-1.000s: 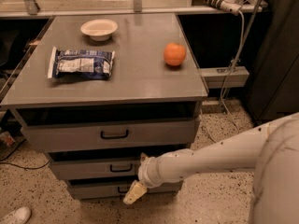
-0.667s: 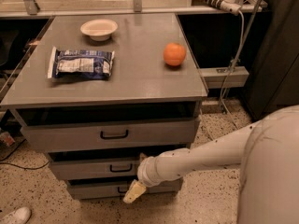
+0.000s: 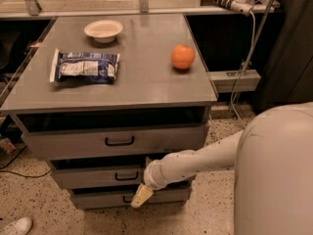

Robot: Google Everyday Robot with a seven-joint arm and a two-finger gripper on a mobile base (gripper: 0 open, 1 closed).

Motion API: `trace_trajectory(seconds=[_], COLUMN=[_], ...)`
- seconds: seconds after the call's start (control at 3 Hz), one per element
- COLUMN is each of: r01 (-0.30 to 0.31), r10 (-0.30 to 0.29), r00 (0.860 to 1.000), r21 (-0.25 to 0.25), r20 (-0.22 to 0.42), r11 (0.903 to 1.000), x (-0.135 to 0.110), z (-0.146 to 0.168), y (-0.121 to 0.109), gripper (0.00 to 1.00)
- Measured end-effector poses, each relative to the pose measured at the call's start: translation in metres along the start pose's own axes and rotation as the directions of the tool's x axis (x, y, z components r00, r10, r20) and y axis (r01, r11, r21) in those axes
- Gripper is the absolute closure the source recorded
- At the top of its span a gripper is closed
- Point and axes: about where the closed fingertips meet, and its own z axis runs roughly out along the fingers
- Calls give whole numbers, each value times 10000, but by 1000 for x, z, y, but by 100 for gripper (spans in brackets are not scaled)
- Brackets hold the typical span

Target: Open middle drawer

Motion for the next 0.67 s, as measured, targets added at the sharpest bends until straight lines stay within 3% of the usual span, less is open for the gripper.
trace_trajectory(seconds=[0.67], r01=[377], r10=[-382], r00=[9991], r21=[-251], r20=[-196], r11=[9990], x=[0], z=[21], y=[-7], gripper=[0])
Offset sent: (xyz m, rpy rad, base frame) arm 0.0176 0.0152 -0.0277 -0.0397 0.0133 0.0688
